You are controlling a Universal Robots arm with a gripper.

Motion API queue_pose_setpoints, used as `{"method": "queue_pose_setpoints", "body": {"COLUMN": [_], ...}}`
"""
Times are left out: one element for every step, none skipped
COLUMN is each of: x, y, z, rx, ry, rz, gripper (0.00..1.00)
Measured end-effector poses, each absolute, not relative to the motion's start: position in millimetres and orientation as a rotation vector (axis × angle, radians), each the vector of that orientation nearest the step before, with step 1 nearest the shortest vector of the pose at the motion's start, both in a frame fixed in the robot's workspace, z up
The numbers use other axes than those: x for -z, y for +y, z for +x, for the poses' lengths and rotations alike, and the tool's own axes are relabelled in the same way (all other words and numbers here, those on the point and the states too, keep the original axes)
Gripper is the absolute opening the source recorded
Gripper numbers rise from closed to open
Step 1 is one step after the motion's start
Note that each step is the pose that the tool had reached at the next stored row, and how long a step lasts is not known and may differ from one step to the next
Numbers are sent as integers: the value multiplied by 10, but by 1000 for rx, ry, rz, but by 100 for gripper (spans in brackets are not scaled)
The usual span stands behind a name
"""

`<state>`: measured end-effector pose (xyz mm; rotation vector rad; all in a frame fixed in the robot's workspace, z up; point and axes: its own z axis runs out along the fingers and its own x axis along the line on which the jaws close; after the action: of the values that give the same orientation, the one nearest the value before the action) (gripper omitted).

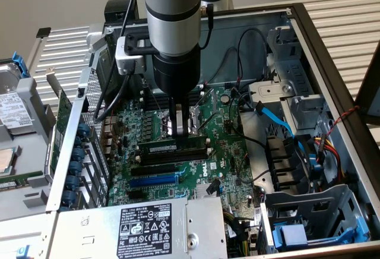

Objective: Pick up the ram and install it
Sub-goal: 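Insert the ram into the slot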

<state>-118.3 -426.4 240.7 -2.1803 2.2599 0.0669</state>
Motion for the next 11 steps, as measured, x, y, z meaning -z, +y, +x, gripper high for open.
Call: {"method": "queue_pose_setpoints", "body": {"x": [-2406, -2406, -2405, -2404, -2402, -2401, -2400, -2397, -2396, -2394, -2392], "y": [-4265, -4266, -4267, -4268, -4270, -4272, -4273, -4275, -4275, -4276, -4277], "z": [-1183, -1181, -1179, -1177, -1176, -1175, -1175, -1175, -1175, -1175, -1175], "rx": [-67, -67, -67, -67, -67, -67, -67, -67, -67, -67, -67], "ry": [2260, 2260, 2260, 2260, 2261, 2261, 2261, 2262, 2262, 2263, 2264], "rz": [-2180, -2180, -2180, -2180, -2179, -2179, -2179, -2178, -2178, -2177, -2176], "gripper": [12, 12, 12, 12, 12, 12, 12, 12, 12, 12, 12]}}
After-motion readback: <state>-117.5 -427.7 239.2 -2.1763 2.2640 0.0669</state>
